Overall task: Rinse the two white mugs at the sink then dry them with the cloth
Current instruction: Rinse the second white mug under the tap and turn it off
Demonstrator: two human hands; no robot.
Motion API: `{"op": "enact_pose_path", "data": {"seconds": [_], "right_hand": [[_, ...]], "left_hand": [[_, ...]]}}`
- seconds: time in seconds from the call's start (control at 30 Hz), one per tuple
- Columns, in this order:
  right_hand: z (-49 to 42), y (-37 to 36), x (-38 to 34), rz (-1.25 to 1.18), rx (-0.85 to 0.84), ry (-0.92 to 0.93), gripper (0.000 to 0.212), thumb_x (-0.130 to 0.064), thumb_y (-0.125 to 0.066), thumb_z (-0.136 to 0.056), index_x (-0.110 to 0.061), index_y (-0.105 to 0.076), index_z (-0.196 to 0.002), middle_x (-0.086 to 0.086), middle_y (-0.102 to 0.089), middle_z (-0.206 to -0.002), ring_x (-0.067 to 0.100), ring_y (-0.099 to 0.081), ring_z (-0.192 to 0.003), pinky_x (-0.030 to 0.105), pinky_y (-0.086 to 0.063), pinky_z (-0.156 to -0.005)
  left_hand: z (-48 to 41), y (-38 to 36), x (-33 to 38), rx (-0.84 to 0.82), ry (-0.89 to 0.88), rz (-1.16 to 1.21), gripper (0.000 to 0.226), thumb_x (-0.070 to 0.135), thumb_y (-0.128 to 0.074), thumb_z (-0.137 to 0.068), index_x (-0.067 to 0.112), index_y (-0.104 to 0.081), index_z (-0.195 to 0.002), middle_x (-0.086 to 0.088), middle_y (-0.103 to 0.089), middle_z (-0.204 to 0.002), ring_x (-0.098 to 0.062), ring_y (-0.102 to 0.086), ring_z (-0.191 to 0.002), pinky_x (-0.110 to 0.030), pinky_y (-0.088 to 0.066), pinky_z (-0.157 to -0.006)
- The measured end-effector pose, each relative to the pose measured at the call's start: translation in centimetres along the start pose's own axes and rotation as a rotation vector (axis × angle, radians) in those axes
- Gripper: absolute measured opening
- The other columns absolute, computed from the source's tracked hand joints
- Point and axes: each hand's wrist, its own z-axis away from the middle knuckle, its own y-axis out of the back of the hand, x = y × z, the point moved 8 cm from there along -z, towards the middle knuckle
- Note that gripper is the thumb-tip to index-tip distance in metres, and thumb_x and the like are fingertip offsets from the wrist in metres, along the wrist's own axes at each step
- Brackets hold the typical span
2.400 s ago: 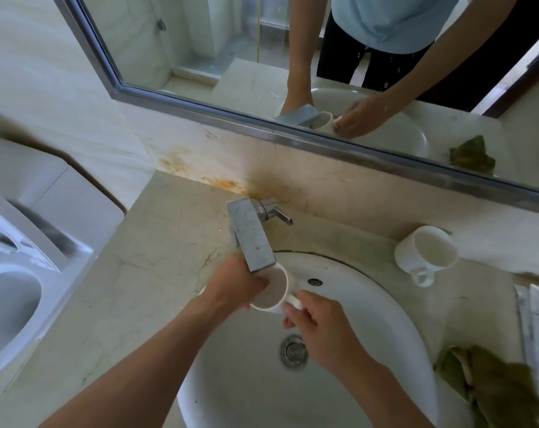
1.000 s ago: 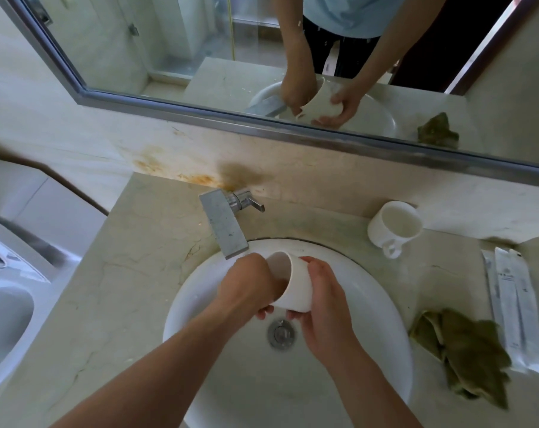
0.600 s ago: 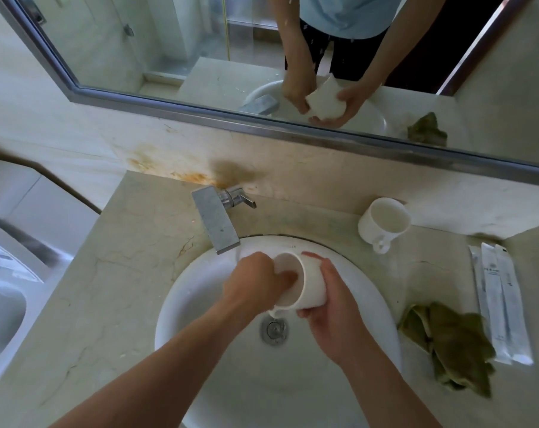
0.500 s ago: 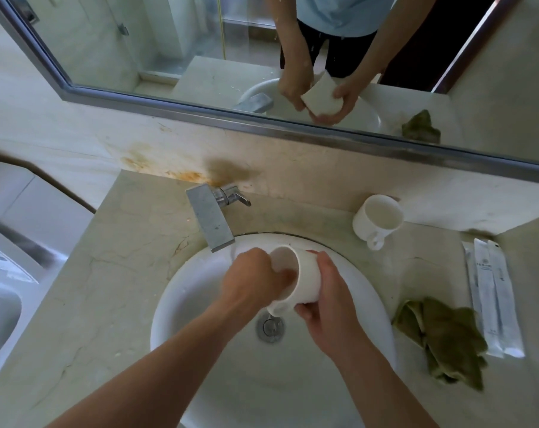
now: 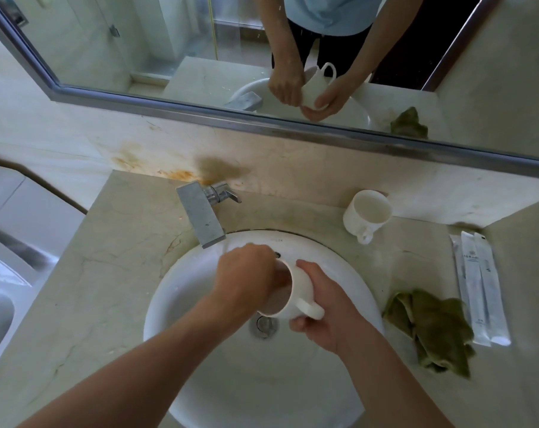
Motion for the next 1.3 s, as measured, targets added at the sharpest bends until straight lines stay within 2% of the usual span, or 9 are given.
{"op": "enact_pose_path", "data": {"seconds": [0.17,0.33,0.47,0.53,0.7,0.87,1.0,1.13,1.3], "right_hand": [[0.3,1.1,2.2,0.114,-0.044,-0.235,0.028,-0.046,-0.07,-0.094,-0.021,-0.074,-0.107,-0.002,-0.069,-0.072,0.011,-0.059,-0.046,0.016,-0.033,-0.036],[-0.8,1.6,2.1,-0.109,-0.062,-0.195,0.032,-0.042,-0.068,-0.095,-0.016,-0.069,-0.114,0.002,-0.07,-0.074,0.014,-0.063,-0.054,0.018,-0.037,-0.035],[-1.5,0.8,1.5,-0.086,-0.102,-0.127,0.036,-0.045,-0.07,-0.094,-0.013,-0.073,-0.111,0.004,-0.069,-0.076,0.015,-0.062,-0.055,0.02,-0.037,-0.035],[-1.8,0.4,1.1,-0.041,-0.085,-0.111,0.034,-0.045,-0.072,-0.093,-0.013,-0.074,-0.106,0.003,-0.066,-0.07,0.015,-0.059,-0.051,0.022,-0.035,-0.038],[-3.0,1.0,1.1,-0.108,0.033,-0.017,0.033,-0.043,-0.069,-0.095,-0.013,-0.07,-0.108,0.006,-0.065,-0.076,0.018,-0.059,-0.054,0.025,-0.036,-0.04],[-3.3,0.6,0.5,-0.08,0.058,0.032,0.041,-0.044,-0.064,-0.099,-0.01,-0.076,-0.118,0.008,-0.075,-0.085,0.02,-0.068,-0.065,0.028,-0.045,-0.046],[-3.4,0.9,-1.0,0.162,0.226,0.236,0.028,-0.046,-0.061,-0.101,-0.023,-0.071,-0.114,0.007,-0.076,-0.109,0.028,-0.074,-0.093,0.04,-0.061,-0.058],[-2.0,-2.4,-3.2,0.653,0.427,0.628,0.032,-0.052,-0.064,-0.096,-0.029,-0.061,-0.119,-0.004,-0.066,-0.117,0.015,-0.065,-0.097,0.028,-0.057,-0.074],[-3.1,-7.6,-2.9,0.749,0.389,0.699,0.045,-0.047,-0.066,-0.098,-0.023,-0.054,-0.133,0.0,-0.053,-0.128,0.017,-0.059,-0.102,0.025,-0.049,-0.079]], "left_hand": [[1.6,-0.5,3.6,0.185,-0.664,-0.207,0.029,0.027,-0.037,-0.099,0.016,-0.063,-0.099,-0.001,-0.071,-0.077,-0.028,-0.07,-0.066,-0.032,-0.034,-0.052],[4.5,-1.5,-1.3,0.335,-0.389,0.471,0.033,0.009,-0.066,-0.092,0.019,-0.061,-0.123,0.0,-0.067,-0.121,-0.018,-0.065,-0.104,-0.039,-0.06,-0.083],[5.9,-3.0,0.3,-0.091,-0.524,0.53,0.044,0.042,-0.06,-0.095,0.038,-0.052,-0.138,0.018,-0.053,-0.148,-0.003,-0.042,-0.141,-0.046,-0.011,-0.133],[5.5,-4.3,1.5,-0.207,-0.561,0.308,0.057,0.048,-0.059,-0.092,0.041,-0.042,-0.146,0.011,-0.048,-0.152,-0.01,-0.03,-0.148,-0.045,0.002,-0.133],[3.0,-5.7,0.8,-0.349,-0.313,0.23,0.046,0.009,-0.06,-0.094,0.013,-0.049,-0.139,-0.007,-0.061,-0.116,-0.027,-0.062,-0.11,-0.032,-0.049,-0.085],[2.2,-5.2,0.6,-0.306,-0.352,0.154,0.07,0.001,-0.059,-0.092,0.01,-0.035,-0.157,-0.013,-0.058,-0.143,-0.031,-0.056,-0.134,-0.04,-0.038,-0.12],[2.6,-7.0,-2.4,-0.461,-0.144,0.912,0.038,-0.008,-0.061,-0.09,0.01,-0.074,-0.121,0.006,-0.073,-0.096,-0.005,-0.068,-0.085,-0.029,-0.056,-0.082],[3.4,-9.5,-5.6,-0.526,0.245,1.865,0.043,0.009,-0.06,-0.098,-0.002,-0.065,-0.139,-0.025,-0.07,-0.138,-0.04,-0.067,-0.13,-0.059,-0.046,-0.118],[2.4,-10.8,-9.9,-0.237,0.485,1.975,0.038,0.019,-0.049,-0.111,-0.003,-0.062,-0.14,-0.027,-0.071,-0.135,-0.045,-0.065,-0.129,-0.061,-0.043,-0.12]]}}
